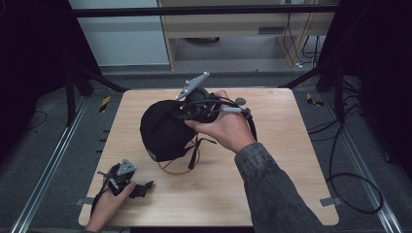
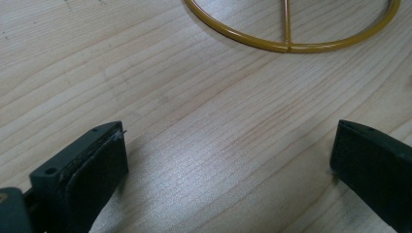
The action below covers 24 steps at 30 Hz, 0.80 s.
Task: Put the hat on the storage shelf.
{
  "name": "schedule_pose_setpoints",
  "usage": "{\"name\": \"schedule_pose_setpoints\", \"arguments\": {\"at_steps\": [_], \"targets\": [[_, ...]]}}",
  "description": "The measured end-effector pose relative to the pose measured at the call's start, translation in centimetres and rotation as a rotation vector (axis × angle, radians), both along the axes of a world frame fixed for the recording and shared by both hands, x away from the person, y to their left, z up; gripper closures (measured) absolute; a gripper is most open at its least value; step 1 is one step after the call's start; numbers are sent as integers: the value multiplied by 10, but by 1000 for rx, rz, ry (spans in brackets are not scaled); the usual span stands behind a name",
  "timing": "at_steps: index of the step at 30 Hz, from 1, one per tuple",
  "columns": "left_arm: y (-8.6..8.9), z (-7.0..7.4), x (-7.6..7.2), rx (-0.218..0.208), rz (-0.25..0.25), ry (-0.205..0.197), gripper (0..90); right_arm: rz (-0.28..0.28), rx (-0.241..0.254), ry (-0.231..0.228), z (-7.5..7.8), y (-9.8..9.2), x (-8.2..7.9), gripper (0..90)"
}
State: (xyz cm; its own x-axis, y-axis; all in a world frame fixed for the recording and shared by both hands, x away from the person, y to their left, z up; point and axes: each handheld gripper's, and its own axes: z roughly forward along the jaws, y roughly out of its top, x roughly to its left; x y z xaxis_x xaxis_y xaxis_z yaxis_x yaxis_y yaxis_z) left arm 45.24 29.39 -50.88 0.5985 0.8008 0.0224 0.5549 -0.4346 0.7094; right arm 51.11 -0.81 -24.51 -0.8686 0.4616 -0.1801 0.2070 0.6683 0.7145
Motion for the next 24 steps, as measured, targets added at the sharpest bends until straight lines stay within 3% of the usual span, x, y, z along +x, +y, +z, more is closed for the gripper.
{"name": "schedule_pose_setpoints", "arguments": {"at_steps": [15,24], "targets": [[0,0,0,-2,2,-1,0,-30,30,-12,-1,-23,-13,642],[0,0,0,-2,0,1,0,-90,56,-25,1,-47,-18,555]]}}
